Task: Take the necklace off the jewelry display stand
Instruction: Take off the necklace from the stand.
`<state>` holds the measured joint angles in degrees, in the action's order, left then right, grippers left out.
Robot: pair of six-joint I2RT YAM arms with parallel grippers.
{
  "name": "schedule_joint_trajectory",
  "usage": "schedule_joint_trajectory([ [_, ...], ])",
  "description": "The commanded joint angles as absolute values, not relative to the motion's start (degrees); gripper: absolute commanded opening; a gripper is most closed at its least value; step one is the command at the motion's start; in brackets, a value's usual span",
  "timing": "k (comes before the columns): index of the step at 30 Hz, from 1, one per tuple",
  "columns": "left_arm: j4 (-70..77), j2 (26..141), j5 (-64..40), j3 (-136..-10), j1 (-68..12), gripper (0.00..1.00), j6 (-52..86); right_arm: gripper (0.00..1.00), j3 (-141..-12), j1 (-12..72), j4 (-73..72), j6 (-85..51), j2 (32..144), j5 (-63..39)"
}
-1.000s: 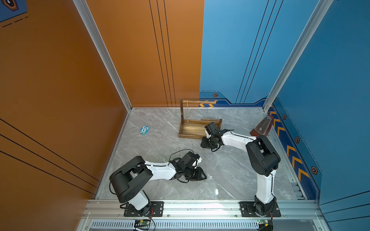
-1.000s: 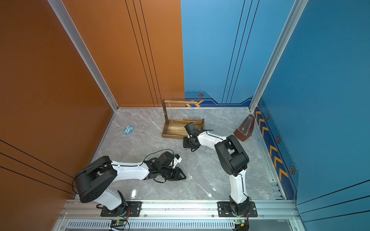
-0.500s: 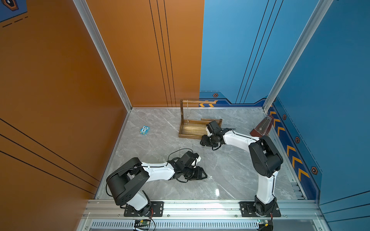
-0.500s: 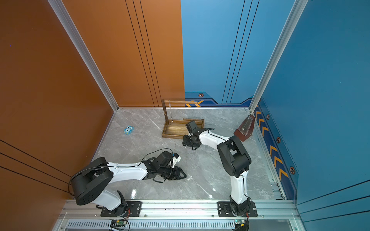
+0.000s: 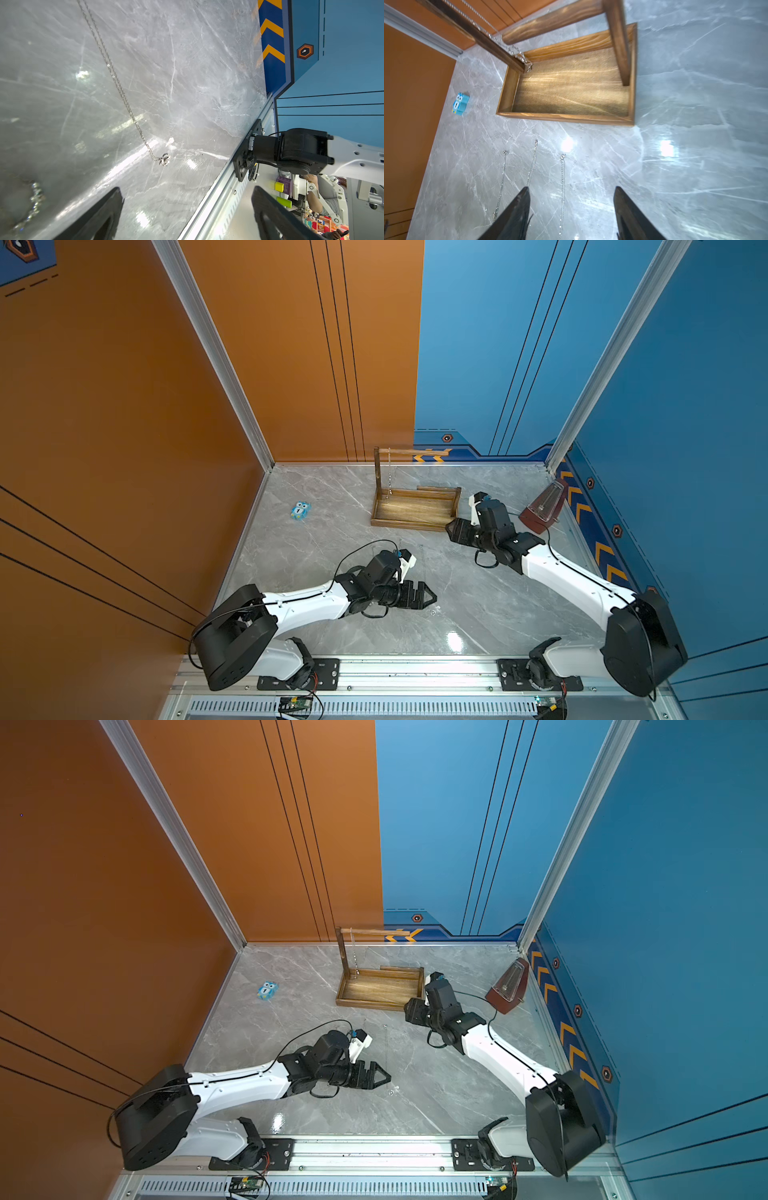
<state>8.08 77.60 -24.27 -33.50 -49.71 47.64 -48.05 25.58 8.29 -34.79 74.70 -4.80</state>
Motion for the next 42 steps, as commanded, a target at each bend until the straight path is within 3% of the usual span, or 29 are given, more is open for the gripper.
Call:
schedule_joint_trajectory([
  [1,7.3,75.6,-22.2,-32.1,-48.6,0.98,45.9,0.67,-41.2,22.4,4.0,-35.8,67.9,-1.2],
  [14,2.3,71.2,-19.1,-33.9,-45.2,0.98,44.5,0.70,-25.2,11.2,6.5,-33.2,43.9,-4.1],
  [28,-8.6,67.3,-16.0,-44.6,-37.3,1.00,40.9,0.66,-21.3,10.3,5.8,-31.1,34.6,-9.9],
  [35,-9.8,66.9,-14.9,-46.8,-33.6,0.90,40.4,0.64,-21.4,12.9,5.1,-29.4,33.7,-10.5],
  [42,-11.3,66.2,-12.3,-47.9,-30.0,0.72,39.6,0.61,-23.5,18.4,3.2,-27.6,37.8,-7.4],
])
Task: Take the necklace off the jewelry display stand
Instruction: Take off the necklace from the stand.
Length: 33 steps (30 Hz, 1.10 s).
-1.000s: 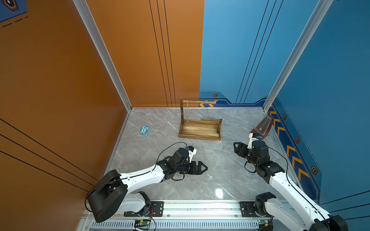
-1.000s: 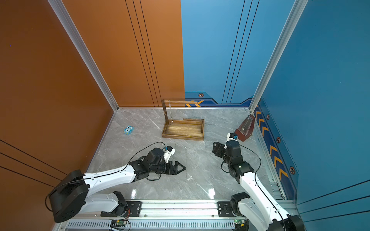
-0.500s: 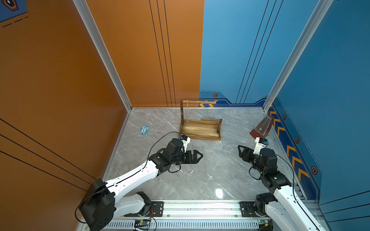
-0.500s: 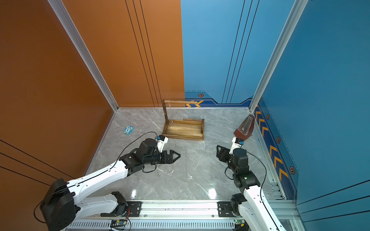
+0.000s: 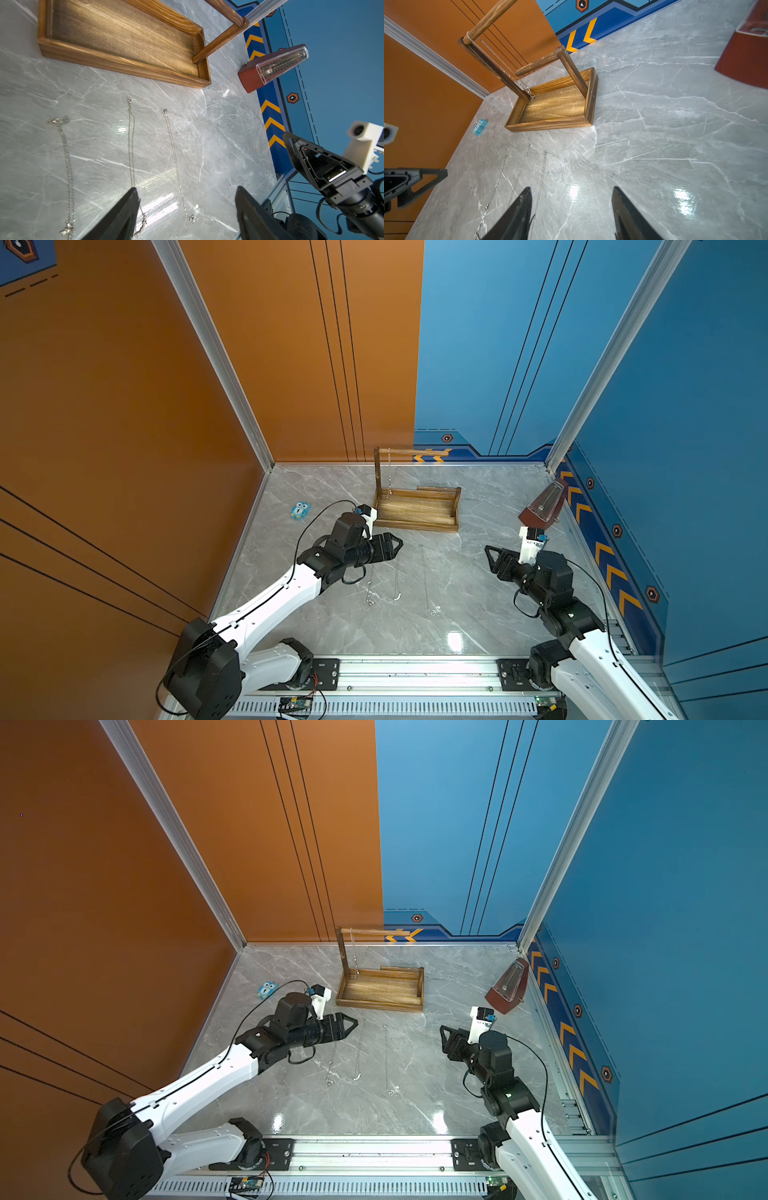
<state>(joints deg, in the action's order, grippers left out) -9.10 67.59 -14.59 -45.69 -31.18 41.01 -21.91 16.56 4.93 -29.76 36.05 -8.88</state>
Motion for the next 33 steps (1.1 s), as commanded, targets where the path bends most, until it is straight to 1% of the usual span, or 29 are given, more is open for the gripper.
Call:
schedule_joint_trajectory([
  [1,-12.7,66.2,-11.7,-48.4,-29.4,0.70,39.1,0.61,-24.1,19.9,2.6,-27.2,38.8,-6.5],
  [5,-13.7,65.9,-9.5,-50.4,-28.0,0.66,37.4,0.60,-27.4,25.3,-0.7,-25.5,44.6,-2.7],
  [7,-13.8,65.6,-8.5,-51.0,-27.4,0.66,36.9,0.60,-29.4,27.6,-2.6,-24.9,48.4,-1.6],
  [12,-15.9,64.7,-7.9,-52.0,-24.5,0.65,35.1,0.56,-39.1,31.0,-5.2,-24.8,60.3,-1.9],
  [15,-17.6,64.5,-10.0,-52.4,-22.2,0.65,34.4,0.56,-46.5,32.3,-5.5,-24.9,67.5,-1.9],
  [19,-24.2,67.1,-13.3,-57.2,-19.7,0.67,30.9,0.56,-57.3,34.1,-5.0,-25.5,77.3,-0.6],
  [24,-26.3,72.3,-14.4,-61.8,-19.3,0.70,31.5,0.56,-72.9,36.5,-0.8,-28.0,90.9,1.7],
  [28,-26.2,74.8,-12.5,-61.0,-17.7,0.71,29.5,0.54,-85.9,38.4,3.7,-29.2,101.5,5.6],
  [33,-26.2,75.2,-15.4,-59.4,-13.6,0.71,30.2,0.54,-98.5,39.1,7.4,-30.6,112.3,8.2],
])
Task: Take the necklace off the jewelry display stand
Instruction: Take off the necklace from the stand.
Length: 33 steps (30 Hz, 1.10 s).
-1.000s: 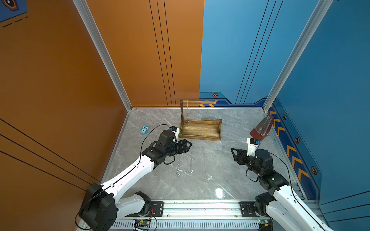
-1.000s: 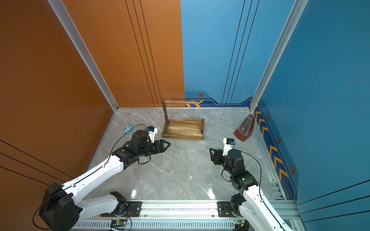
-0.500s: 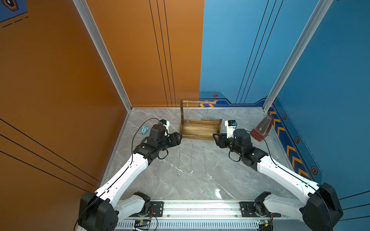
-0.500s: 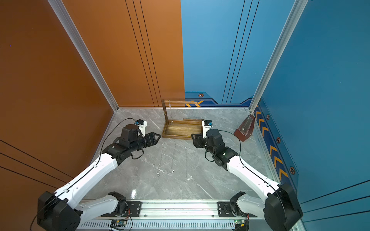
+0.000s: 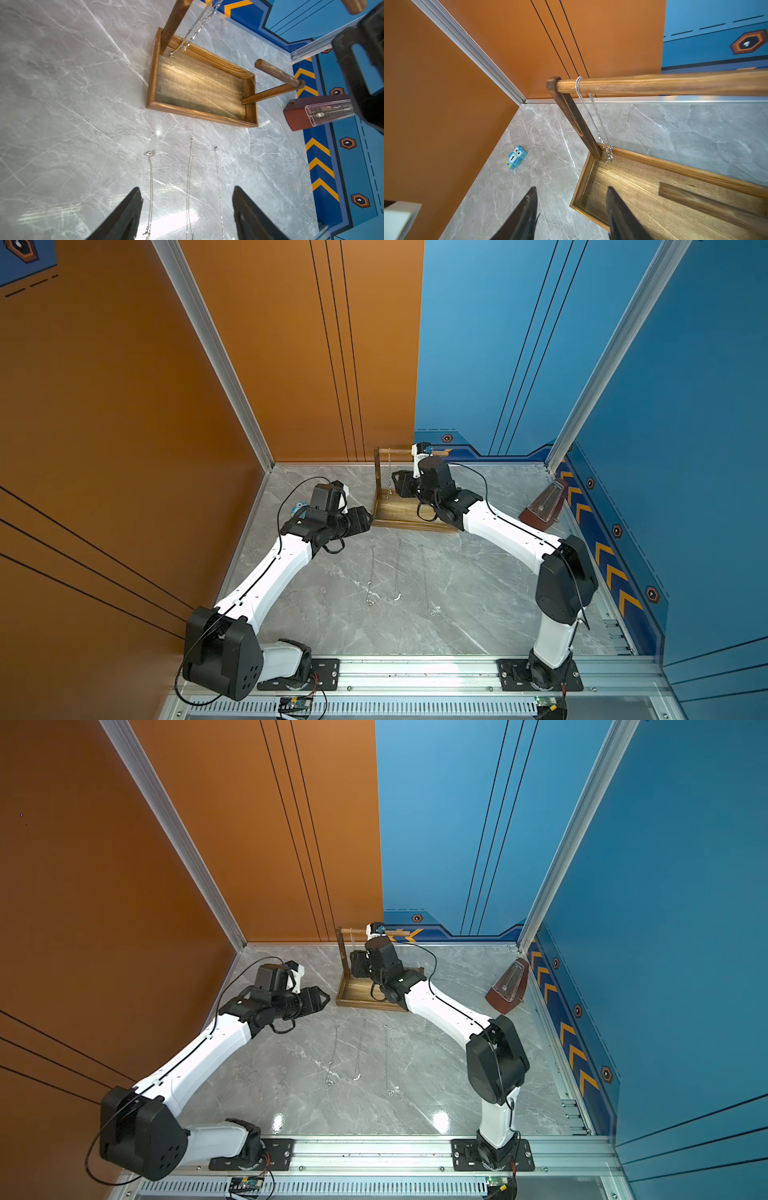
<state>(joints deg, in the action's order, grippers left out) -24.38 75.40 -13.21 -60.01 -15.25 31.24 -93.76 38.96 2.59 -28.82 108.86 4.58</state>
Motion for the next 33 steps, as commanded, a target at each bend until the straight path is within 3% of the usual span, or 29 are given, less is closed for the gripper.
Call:
schedule_joint_trajectory([
  [1,-26.1,74.7,-14.9,-59.4,-13.4,0.71,30.1,0.54,-100.5,39.1,7.5,-30.7,114.1,8.4],
  [14,-26.0,72.9,-15.1,-57.7,-12.0,0.73,30.8,0.51,-118.7,38.4,11.1,-31.7,129.0,9.2],
  [29,-25.9,73.5,-16.0,-57.7,-11.6,0.74,31.3,0.49,-126.4,37.7,11.3,-30.8,134.9,11.8],
  [33,-25.9,73.4,-16.4,-57.7,-11.7,0.74,31.3,0.43,-128.1,37.3,11.3,-31.6,135.9,11.4],
])
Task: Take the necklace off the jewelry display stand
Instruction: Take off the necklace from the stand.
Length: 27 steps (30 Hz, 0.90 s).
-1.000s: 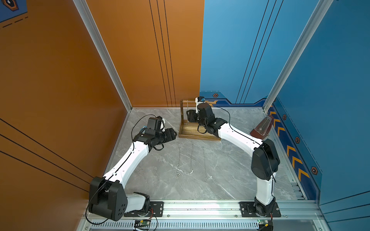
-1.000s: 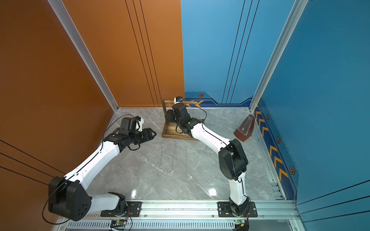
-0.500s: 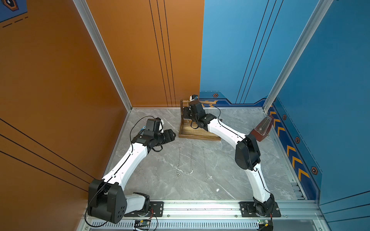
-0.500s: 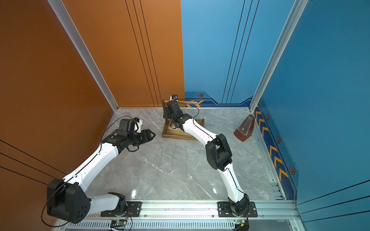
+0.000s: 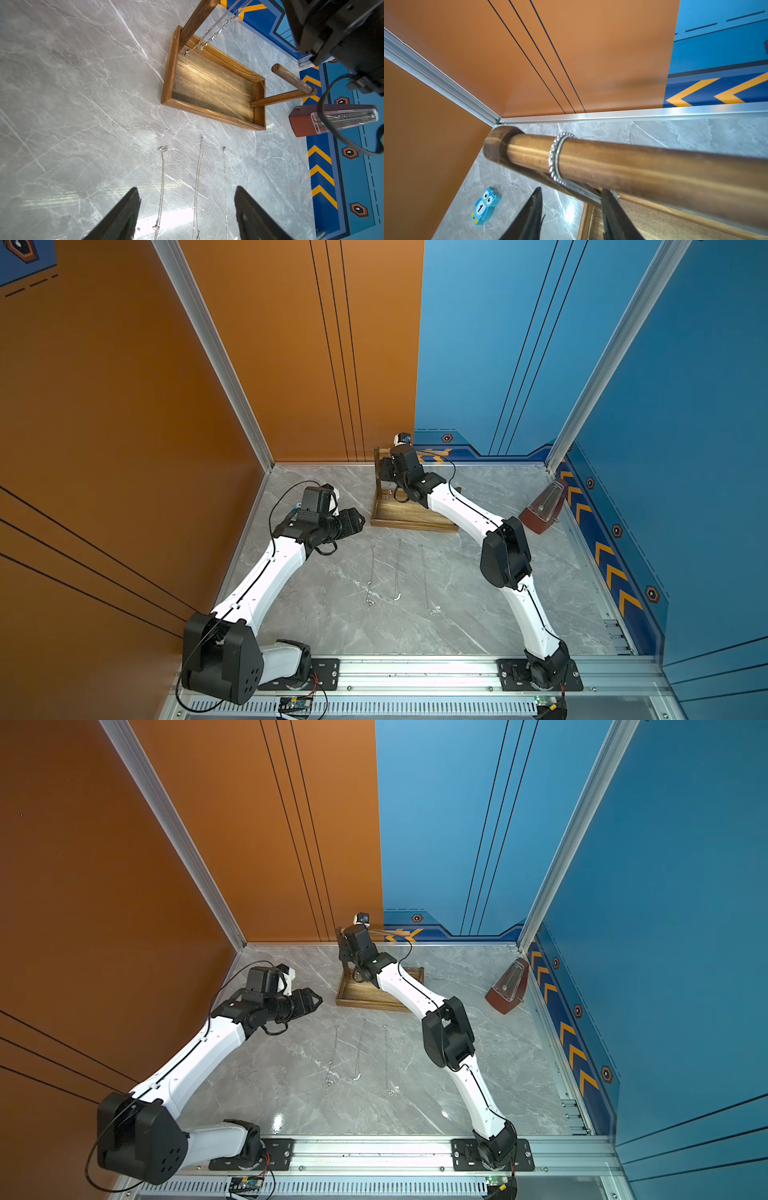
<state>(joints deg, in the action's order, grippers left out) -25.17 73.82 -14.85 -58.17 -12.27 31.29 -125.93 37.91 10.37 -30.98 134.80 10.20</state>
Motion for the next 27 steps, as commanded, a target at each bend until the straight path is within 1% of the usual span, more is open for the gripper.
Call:
schedule_joint_trajectory([
  [1,-26.0,73.3,-16.5,-57.7,-11.6,0.74,31.3,0.42,-128.3,37.4,11.3,-31.6,135.9,11.4],
  [6,-25.8,73.2,-16.9,-57.7,-11.6,0.74,31.5,0.41,-129.5,37.2,11.3,-31.4,136.1,13.2],
  [8,-25.8,73.2,-17.1,-57.7,-11.6,0.74,31.5,0.37,-130.4,37.2,11.6,-31.4,136.5,12.8],
  [13,-25.8,73.2,-17.2,-57.7,-11.5,0.74,31.6,0.33,-132.3,36.7,12.5,-32.5,137.6,12.2],
  [18,-25.8,73.0,-17.4,-57.7,-11.5,0.74,31.6,0.27,-134.6,36.4,13.6,-32.6,139.1,11.4],
  [27,-25.8,72.9,-17.5,-57.7,-11.5,0.74,31.7,0.06,-135.6,36.3,14.5,-32.5,139.1,10.3],
])
